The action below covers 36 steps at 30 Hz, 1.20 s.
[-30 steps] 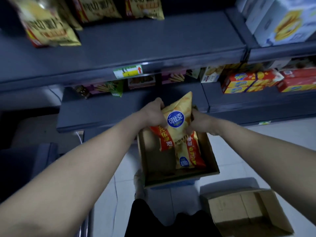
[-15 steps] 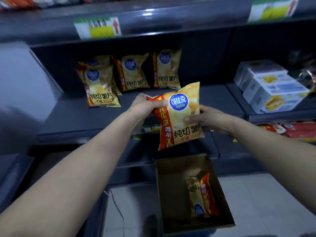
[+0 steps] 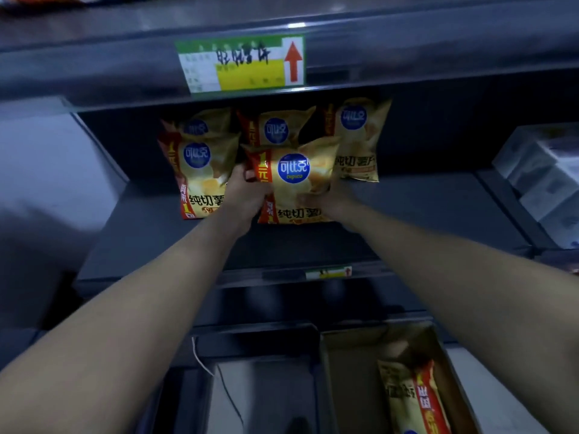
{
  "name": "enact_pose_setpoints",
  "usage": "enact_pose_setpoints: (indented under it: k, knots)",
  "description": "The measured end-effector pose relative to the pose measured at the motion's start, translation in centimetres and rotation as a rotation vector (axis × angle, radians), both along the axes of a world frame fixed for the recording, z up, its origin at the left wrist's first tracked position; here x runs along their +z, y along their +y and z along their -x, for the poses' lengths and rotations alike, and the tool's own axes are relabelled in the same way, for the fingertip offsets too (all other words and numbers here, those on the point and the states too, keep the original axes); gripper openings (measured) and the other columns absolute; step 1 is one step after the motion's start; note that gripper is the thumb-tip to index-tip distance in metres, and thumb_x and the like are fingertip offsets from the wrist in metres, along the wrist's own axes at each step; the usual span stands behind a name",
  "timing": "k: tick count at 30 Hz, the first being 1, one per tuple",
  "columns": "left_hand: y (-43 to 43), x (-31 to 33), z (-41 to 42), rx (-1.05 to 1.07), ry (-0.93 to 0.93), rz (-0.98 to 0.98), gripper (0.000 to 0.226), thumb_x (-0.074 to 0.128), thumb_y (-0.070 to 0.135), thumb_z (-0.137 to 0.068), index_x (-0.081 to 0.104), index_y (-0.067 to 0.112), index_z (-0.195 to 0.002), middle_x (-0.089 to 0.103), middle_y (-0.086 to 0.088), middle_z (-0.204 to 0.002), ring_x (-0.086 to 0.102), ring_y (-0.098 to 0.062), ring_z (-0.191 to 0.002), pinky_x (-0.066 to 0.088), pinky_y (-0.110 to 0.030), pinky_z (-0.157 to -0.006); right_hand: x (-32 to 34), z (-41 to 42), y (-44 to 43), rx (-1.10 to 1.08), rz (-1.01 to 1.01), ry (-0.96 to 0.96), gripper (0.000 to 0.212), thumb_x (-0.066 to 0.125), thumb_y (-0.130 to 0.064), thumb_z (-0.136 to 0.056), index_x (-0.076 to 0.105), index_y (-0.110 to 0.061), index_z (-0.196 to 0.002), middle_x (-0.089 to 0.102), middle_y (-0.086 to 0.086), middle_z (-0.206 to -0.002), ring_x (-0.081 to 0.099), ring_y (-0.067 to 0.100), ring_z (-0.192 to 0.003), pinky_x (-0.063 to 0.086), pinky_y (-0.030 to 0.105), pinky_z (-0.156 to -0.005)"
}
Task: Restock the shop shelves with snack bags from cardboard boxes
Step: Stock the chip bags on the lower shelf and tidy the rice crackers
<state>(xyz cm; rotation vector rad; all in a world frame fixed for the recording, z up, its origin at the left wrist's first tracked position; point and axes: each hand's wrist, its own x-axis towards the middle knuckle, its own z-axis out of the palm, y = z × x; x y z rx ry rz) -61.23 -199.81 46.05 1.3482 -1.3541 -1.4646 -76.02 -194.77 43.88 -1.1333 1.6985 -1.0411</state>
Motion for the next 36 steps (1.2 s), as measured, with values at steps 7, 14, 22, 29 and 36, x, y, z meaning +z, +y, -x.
enact_pose_setpoints:
  k: [7, 14, 22, 29, 36]
  knots:
    - [-3.7, -1.3, -0.5, -0.065, -0.128, 0.154, 0.043, 0.05, -0.004, -0.088, 0.055, 0.008, -0.129, 0.063, 0.008, -0.09, 0.061, -0.005, -0.079, 0.051, -0.012, -0.055, -1.5, -0.1, -5.8, -0.121, -0.079, 0.089, 0.055, 0.071, -0.023, -0.083, 0.041, -0.012, -0.128, 0.05, 0.006, -0.13, 0.046, 0.027, -0.128, 0.042, 0.036, -0.105]
    - [-2.5, -1.2, -0.5, -0.051, -0.205, 0.135, 0.045, 0.049, -0.005, -0.09, 0.046, 0.002, -0.134, 0.06, -0.006, -0.117, 0.059, -0.018, -0.1, 0.046, -0.011, -0.049, -1.9, 0.5, -3.7, -0.136, -0.089, 0.107, 0.064, 0.059, -0.006, -0.088, 0.029, -0.014, -0.144, 0.046, 0.008, -0.14, 0.045, 0.023, -0.126, 0.039, 0.025, -0.096]
    - [4.3, -2.8, 2.1, -0.079, -0.243, 0.105, 0.026, 0.048, -0.009, -0.088, 0.059, 0.004, -0.108, 0.06, -0.012, -0.088, 0.058, -0.023, -0.078, 0.047, -0.03, -0.069, -2.2, 3.4, 7.3, -0.14, -0.159, 0.3, 0.03, 0.058, -0.004, -0.088, 0.065, -0.005, -0.116, 0.064, 0.007, -0.117, 0.057, 0.016, -0.106, 0.037, 0.005, -0.07]
    - [17.2, -9.3, 9.0, -0.681, -0.399, -0.132, 0.022, 0.054, -0.001, -0.088, 0.064, 0.006, -0.106, 0.06, -0.009, -0.082, 0.058, -0.019, -0.073, 0.053, -0.031, -0.069, -8.9, 7.4, 19.6, -0.075, -0.518, 0.322, 0.018, 0.054, -0.005, -0.09, 0.069, 0.004, -0.09, 0.064, 0.012, -0.095, 0.058, 0.018, -0.095, 0.044, 0.027, -0.077]
    - [24.8, -18.5, 10.0, -0.811, -0.583, -0.388, 0.01, 0.053, 0.009, -0.092, 0.061, 0.014, -0.096, 0.059, -0.005, -0.094, 0.057, -0.02, -0.093, 0.049, -0.034, -0.085, -18.0, 7.9, 28.6, -0.026, -0.862, 0.262, 0.02, 0.054, -0.01, -0.092, 0.061, 0.001, -0.106, 0.064, 0.014, -0.11, 0.061, 0.027, -0.099, 0.053, 0.034, -0.083]
